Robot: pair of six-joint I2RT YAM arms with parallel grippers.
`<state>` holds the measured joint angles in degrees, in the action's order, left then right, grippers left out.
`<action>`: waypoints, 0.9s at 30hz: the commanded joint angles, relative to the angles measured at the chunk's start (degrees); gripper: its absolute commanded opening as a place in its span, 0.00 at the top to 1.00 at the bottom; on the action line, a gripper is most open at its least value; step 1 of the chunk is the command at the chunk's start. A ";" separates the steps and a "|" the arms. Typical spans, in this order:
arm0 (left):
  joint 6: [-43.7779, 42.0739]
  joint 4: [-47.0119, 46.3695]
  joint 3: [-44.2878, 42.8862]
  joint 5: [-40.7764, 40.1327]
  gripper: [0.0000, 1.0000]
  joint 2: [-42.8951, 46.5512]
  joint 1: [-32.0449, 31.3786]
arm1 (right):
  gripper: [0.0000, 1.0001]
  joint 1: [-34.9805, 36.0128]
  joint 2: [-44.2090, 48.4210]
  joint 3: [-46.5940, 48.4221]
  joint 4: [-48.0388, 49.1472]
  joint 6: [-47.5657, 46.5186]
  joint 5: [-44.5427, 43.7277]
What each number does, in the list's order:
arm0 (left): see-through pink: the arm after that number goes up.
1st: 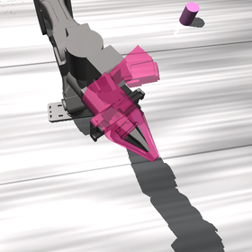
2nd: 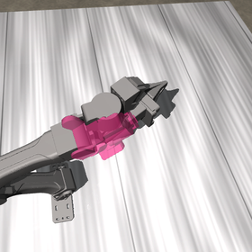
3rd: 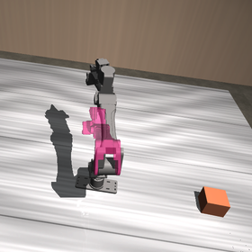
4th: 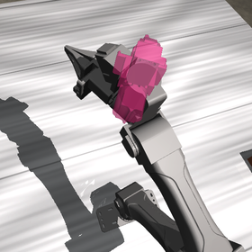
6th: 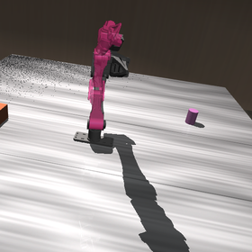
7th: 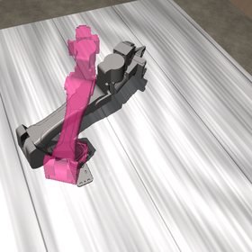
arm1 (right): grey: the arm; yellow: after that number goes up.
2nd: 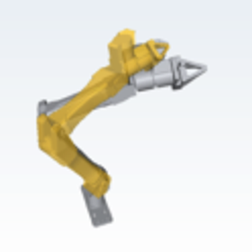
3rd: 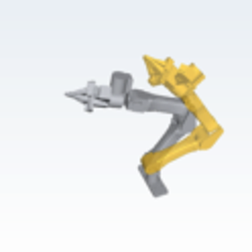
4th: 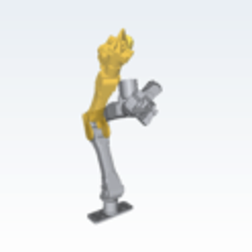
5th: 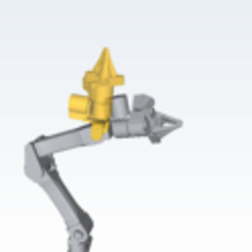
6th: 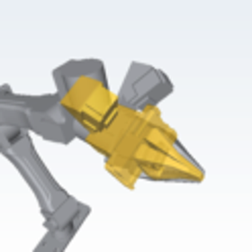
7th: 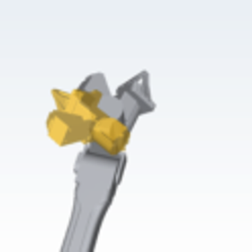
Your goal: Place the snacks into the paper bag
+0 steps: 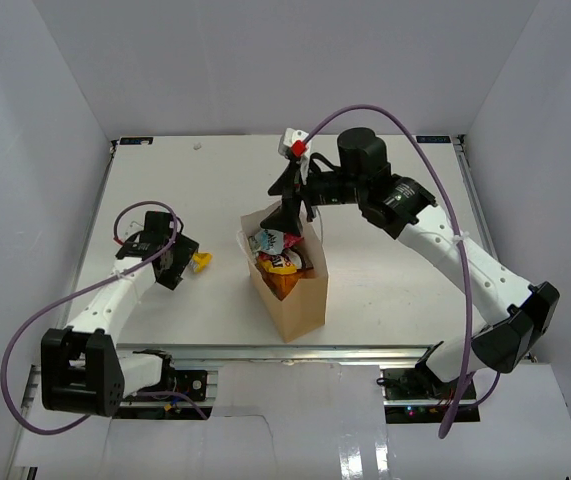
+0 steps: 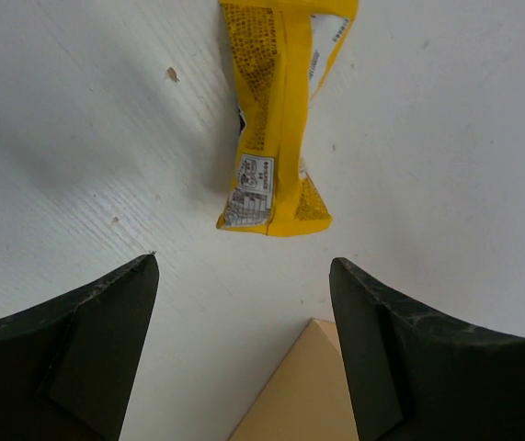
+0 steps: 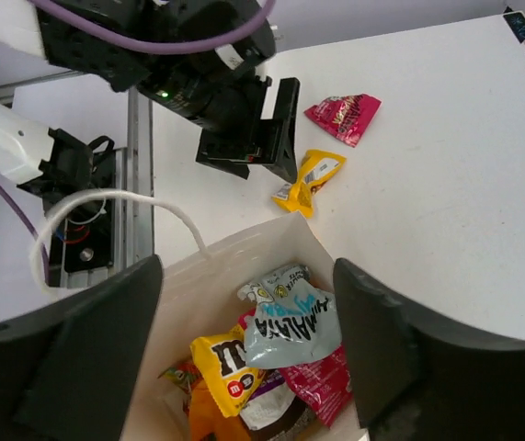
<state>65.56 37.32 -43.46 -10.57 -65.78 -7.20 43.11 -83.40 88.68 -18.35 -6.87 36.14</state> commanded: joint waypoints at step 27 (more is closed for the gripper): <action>-20.63 -14.72 -6.55 14.06 0.79 -4.38 3.95 | 0.12 -36.33 9.13 -10.71 -4.07 -13.60 12.73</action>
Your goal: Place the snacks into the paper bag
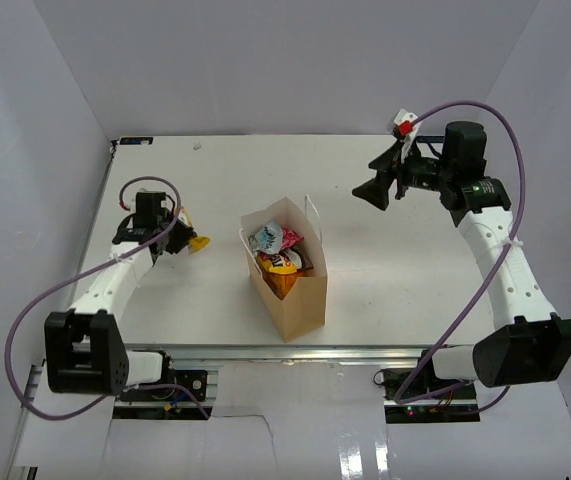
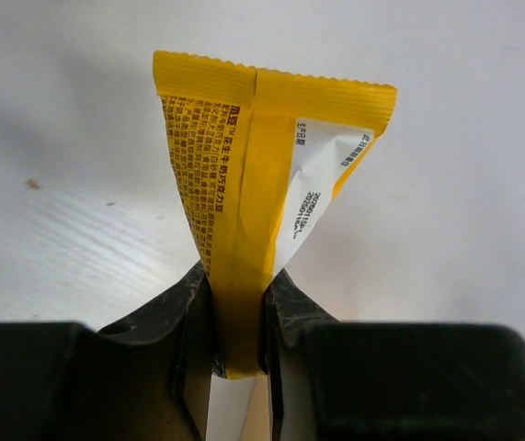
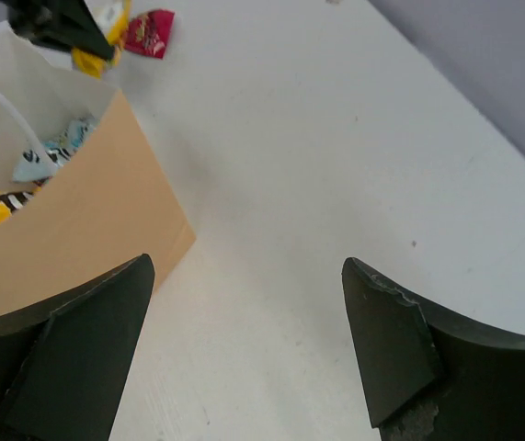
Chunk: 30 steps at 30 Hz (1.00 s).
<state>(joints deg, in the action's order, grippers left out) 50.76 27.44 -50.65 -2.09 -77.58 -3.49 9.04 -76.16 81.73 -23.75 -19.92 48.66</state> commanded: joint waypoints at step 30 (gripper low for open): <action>-10.77 -31.31 -16.76 56.93 0.68 5.60 -12.24 | 0.15 -5.96 1.01 -23.64 4.41 -2.31 -2.78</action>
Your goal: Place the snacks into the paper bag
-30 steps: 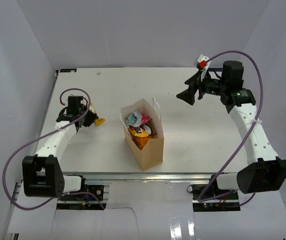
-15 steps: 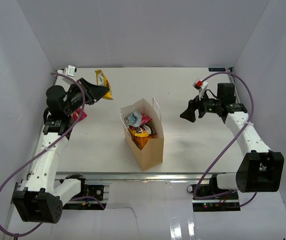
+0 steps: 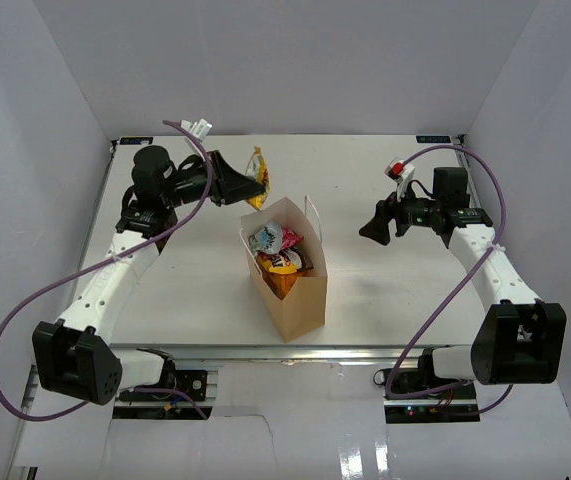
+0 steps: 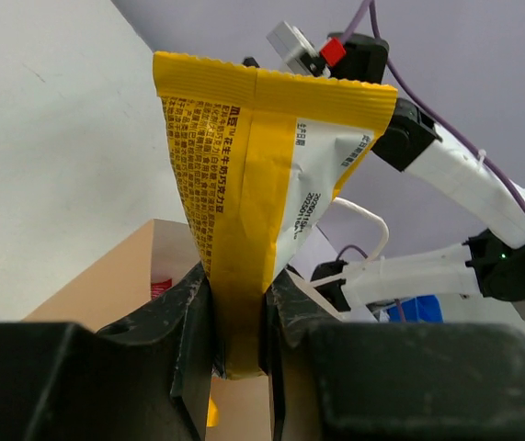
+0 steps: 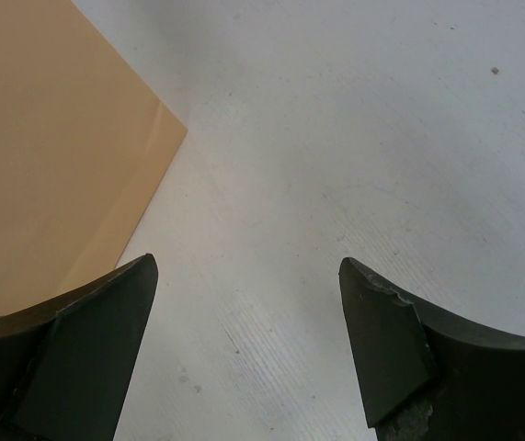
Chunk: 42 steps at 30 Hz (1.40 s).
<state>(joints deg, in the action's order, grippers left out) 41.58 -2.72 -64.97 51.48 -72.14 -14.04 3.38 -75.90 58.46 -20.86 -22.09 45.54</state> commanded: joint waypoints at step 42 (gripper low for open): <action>3.09 45.87 -15.97 -75.74 0.02 -32.70 19.67 | 0.16 -0.92 -1.18 -0.27 2.93 1.34 -2.38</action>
<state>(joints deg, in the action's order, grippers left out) 49.56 40.84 -76.60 -21.47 -103.83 4.47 2.96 -77.23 58.24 -19.57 -21.12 43.44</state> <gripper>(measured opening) 0.979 0.845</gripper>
